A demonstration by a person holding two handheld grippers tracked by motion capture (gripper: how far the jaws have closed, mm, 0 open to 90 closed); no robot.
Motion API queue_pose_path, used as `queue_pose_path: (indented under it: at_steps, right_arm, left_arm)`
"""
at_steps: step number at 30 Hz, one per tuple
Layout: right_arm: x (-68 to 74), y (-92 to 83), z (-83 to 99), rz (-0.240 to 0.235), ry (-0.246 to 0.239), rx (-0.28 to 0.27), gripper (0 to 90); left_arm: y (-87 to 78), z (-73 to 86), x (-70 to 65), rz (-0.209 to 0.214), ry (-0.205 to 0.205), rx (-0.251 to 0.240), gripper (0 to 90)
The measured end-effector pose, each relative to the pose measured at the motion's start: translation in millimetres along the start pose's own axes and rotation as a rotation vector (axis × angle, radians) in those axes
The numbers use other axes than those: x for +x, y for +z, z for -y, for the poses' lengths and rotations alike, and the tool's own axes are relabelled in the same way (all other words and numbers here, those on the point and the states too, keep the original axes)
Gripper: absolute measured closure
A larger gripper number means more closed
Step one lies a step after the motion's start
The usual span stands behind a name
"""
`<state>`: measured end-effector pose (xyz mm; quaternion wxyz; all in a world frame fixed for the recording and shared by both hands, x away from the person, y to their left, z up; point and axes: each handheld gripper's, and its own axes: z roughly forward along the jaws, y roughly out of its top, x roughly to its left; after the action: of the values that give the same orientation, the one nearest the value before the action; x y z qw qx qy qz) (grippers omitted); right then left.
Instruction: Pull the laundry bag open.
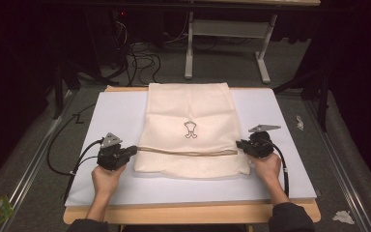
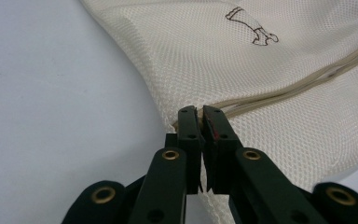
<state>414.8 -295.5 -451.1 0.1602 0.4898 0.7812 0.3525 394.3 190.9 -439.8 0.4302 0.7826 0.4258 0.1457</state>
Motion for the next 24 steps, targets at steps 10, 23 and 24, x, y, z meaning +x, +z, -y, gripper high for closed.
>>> queue_pose_path:
  at_steps: [10,23,24]
  right_arm:
    - [0.0,1.6,3.6,0.01,0.001,0.005,74.4]
    - [-1.1,-8.0,3.1,0.023,0.011,-0.049,62.7]
    - [-1.7,-9.6,3.0,0.025,0.009,-0.058,62.7]
  left_arm:
    - [3.2,1.3,-1.5,0.0,0.007,0.009,85.1]
    - [-2.4,-0.3,0.0,-0.019,0.005,-0.023,72.8]
    - [-3.2,-0.4,0.1,-0.02,0.005,-0.029,71.8]
